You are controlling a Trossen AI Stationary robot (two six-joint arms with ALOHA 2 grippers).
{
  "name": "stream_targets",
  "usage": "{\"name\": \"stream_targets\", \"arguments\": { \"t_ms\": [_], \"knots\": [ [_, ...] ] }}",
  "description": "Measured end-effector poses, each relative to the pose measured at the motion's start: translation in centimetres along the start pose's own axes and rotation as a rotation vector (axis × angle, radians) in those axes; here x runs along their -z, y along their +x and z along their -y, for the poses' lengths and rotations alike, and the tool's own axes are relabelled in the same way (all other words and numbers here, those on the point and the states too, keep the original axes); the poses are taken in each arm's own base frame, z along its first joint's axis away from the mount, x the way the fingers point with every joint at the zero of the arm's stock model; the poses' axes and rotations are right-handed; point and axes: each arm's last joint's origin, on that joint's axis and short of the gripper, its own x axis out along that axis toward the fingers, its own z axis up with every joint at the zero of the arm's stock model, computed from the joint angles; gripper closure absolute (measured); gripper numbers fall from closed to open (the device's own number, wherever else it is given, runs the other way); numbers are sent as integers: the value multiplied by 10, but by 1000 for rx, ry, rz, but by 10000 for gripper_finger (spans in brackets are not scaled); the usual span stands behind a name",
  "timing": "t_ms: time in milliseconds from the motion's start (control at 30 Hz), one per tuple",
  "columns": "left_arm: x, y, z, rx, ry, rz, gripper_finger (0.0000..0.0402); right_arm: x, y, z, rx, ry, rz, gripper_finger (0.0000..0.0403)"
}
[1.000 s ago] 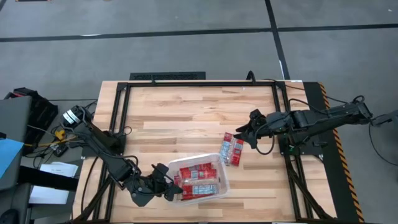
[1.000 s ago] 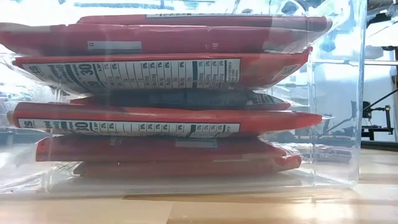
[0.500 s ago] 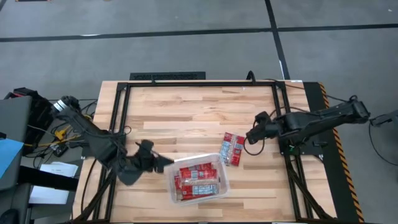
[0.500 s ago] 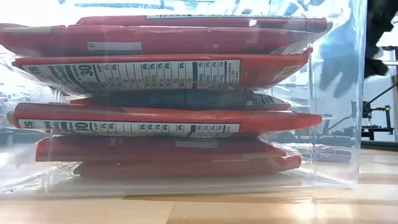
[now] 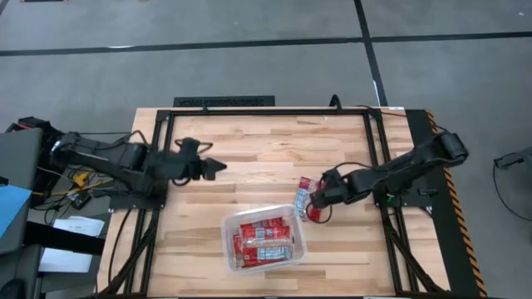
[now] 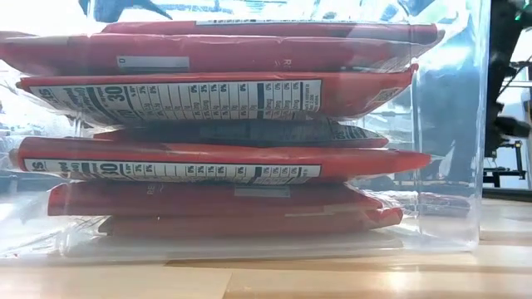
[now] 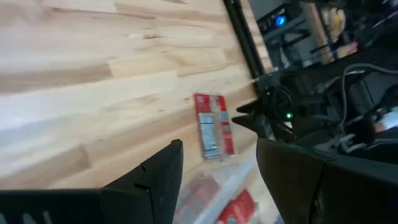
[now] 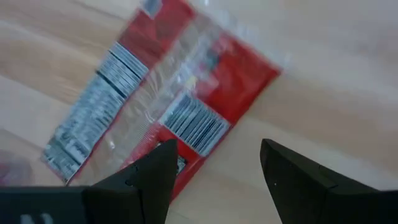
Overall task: Sort popcorn bags into baskets
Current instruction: Put the red popcorn bag into the transparent container
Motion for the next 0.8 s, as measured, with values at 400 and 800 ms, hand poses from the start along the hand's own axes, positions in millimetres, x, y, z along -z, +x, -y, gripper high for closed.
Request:
{"name": "stream_targets", "arguments": {
  "t_ms": [400,800],
  "knots": [
    [-35,27,-41,-139,90,-129,210,-14,48,-35,-173,134,-66,148],
    [-29,83,-128,-71,40,-152,210,-66,63,-39,-344,178,14,199]
  ]
}}
